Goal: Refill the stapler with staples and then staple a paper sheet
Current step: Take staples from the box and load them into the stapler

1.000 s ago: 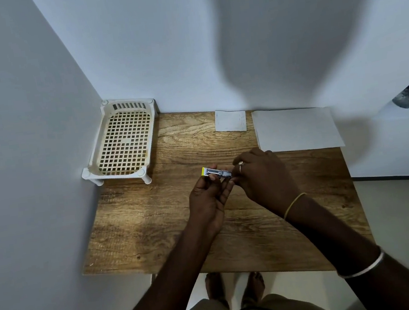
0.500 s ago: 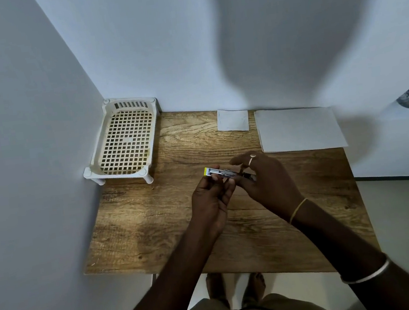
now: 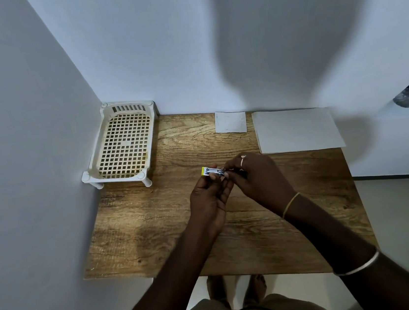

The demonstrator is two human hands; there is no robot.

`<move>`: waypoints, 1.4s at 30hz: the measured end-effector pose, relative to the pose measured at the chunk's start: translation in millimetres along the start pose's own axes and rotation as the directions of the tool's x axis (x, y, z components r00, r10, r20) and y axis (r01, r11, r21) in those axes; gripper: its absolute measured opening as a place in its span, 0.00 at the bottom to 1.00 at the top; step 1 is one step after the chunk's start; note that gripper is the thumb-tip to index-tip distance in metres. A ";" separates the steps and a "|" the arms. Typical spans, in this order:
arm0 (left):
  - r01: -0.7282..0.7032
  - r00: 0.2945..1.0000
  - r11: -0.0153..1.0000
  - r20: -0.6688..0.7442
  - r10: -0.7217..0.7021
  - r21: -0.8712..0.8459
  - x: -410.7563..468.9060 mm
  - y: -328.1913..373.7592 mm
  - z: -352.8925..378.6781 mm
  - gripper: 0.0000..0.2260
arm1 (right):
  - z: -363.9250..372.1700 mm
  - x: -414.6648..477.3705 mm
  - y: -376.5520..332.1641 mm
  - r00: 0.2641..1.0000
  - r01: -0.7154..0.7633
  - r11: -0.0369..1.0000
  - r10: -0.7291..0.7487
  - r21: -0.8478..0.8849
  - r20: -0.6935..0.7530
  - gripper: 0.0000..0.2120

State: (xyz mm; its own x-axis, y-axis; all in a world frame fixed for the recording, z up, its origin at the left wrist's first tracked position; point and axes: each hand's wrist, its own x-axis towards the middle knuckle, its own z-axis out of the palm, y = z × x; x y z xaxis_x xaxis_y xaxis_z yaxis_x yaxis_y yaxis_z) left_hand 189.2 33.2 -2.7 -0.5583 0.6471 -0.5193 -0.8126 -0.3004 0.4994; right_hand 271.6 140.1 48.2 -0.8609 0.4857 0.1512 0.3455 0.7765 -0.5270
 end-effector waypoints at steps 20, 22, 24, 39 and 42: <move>-0.003 1.000 1.000 -0.016 0.004 0.022 -5.9 -1.9 -5.8 0.11 | -19.1 -17.8 30.3 0.985 -0.111 0.976 0.134 -0.189 0.113 0.18; -0.015 1.000 1.000 -0.016 0.015 0.014 -4.6 0.8 -6.9 0.11 | -27.1 -25.1 43.8 0.970 -0.165 0.979 0.183 -0.122 0.161 0.11; -0.014 1.000 1.000 -0.017 0.014 0.006 -4.5 1.7 -6.4 0.12 | -35.5 -31.2 53.4 0.963 -0.196 0.980 0.200 -0.039 0.180 0.09; -0.030 0.996 0.999 0.085 0.026 0.040 -13.6 -12.7 13.8 0.10 | -33.1 1.2 5.7 0.995 -0.062 0.907 0.086 0.416 -0.040 0.15; -0.035 0.996 0.999 0.087 0.033 0.020 -12.7 -13.6 11.6 0.09 | -18.9 -3.3 3.2 0.995 0.043 0.968 -0.019 0.248 -0.101 0.19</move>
State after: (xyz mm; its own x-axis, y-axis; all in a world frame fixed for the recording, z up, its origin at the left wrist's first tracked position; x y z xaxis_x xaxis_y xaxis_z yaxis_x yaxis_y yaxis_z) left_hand 209.3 37.2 5.2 -0.5678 0.6954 -0.4404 -0.7893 -0.3082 0.5310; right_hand 282.7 148.6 61.9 -0.8251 0.5092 0.2447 0.2047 0.6731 -0.7106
